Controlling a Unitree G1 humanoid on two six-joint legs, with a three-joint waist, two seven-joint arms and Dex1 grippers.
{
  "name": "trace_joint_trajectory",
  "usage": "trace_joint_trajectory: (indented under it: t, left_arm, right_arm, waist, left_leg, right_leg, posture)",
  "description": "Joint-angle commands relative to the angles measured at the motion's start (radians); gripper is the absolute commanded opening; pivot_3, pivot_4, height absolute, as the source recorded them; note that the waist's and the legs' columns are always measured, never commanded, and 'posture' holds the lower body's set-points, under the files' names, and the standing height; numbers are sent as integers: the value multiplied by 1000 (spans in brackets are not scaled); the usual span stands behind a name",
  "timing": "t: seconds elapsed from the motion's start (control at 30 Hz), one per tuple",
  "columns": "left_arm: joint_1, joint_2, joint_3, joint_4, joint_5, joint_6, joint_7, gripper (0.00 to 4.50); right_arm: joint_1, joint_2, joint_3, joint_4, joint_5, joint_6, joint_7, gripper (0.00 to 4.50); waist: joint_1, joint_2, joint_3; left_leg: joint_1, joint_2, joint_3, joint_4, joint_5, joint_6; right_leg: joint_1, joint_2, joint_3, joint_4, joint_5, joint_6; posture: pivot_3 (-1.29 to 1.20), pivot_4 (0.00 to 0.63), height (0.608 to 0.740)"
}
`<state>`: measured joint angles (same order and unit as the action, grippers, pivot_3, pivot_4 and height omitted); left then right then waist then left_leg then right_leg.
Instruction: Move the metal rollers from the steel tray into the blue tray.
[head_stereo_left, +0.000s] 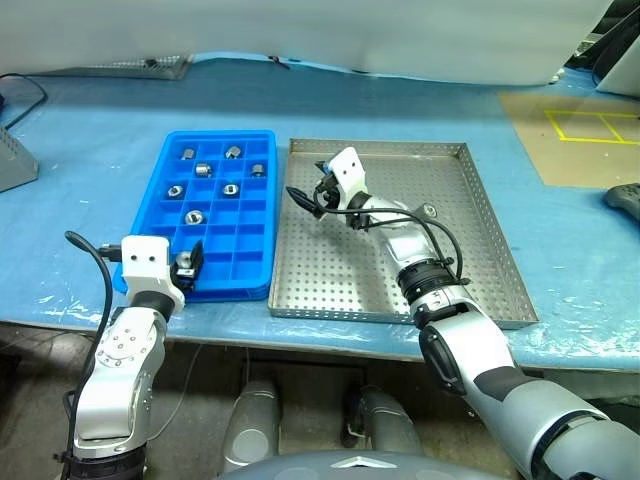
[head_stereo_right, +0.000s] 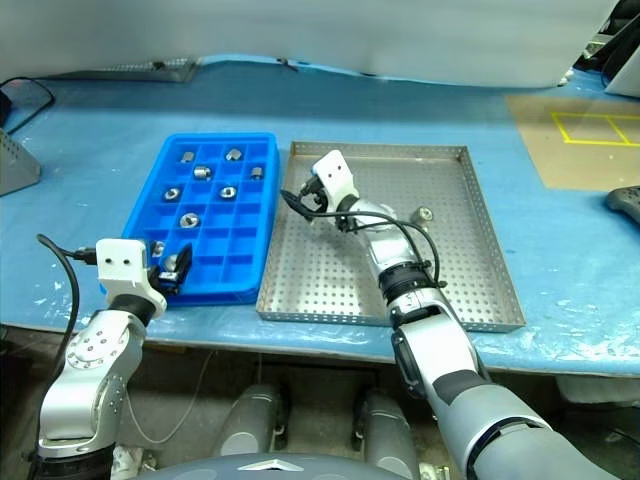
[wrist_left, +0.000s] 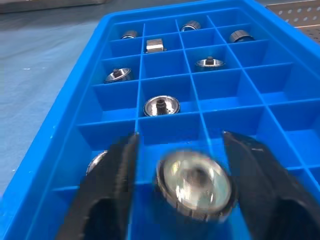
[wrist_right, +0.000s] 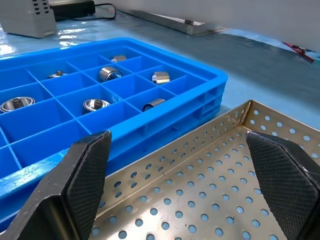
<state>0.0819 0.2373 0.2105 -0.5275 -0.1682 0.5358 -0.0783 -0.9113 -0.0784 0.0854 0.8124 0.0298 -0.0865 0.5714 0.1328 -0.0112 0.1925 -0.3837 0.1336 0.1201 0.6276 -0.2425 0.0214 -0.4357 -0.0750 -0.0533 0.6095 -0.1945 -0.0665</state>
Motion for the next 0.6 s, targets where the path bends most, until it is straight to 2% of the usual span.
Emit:
trace_joint_trajectory:
  t: [0.03,0.13,0.23,0.37,0.53,0.6]
  left_arm:
    - [-28,-1,22,22,0,21,15,4278]
    - [-108,7,10,74,-34,-9,-32,4278]
    - [-204,35,-40,143,-75,-67,-156,4278]
    - [-336,63,-113,261,-134,-133,-351,4278]
    - [-466,91,-201,385,-146,-218,-539,4278]
    - [-504,85,-212,435,-143,-246,-568,4278]
  right_arm:
    - [-1,-14,-11,-33,1,-20,-6,4500]
    - [13,-32,-25,-62,10,-9,-17,4500]
    - [47,-68,-49,-130,31,27,-12,4500]
    - [151,-137,-60,-315,77,146,60,4500]
    - [251,-220,-57,-481,75,291,69,4500]
    - [282,-250,-39,-511,66,368,85,4500]
  waist:
    - [-1,2,0]
    - [0,3,1]
    - [2,4,2]
    - [0,4,2]
    - [-41,4,2]
    - [-58,4,1]
  left_leg:
    - [0,1,1,0,1,-1]
    - [0,2,2,-4,6,-2]
    - [0,3,3,-8,11,-3]
    - [1,3,3,-11,14,-3]
    - [1,3,5,-14,16,-5]
    - [1,3,5,-16,17,-5]
  right_leg:
    - [0,0,-1,0,0,-1]
    - [0,0,-2,0,1,-2]
    - [0,0,-3,-1,2,-4]
    - [0,0,-3,-1,2,-4]
    - [-2,0,-3,-2,2,-4]
    - [-3,0,-3,-1,2,-4]
  posture:
    - [297,150,740]
    - [255,150,740]
    - [191,150,740]
    - [120,150,740]
    - [57,150,740]
    - [21,150,740]
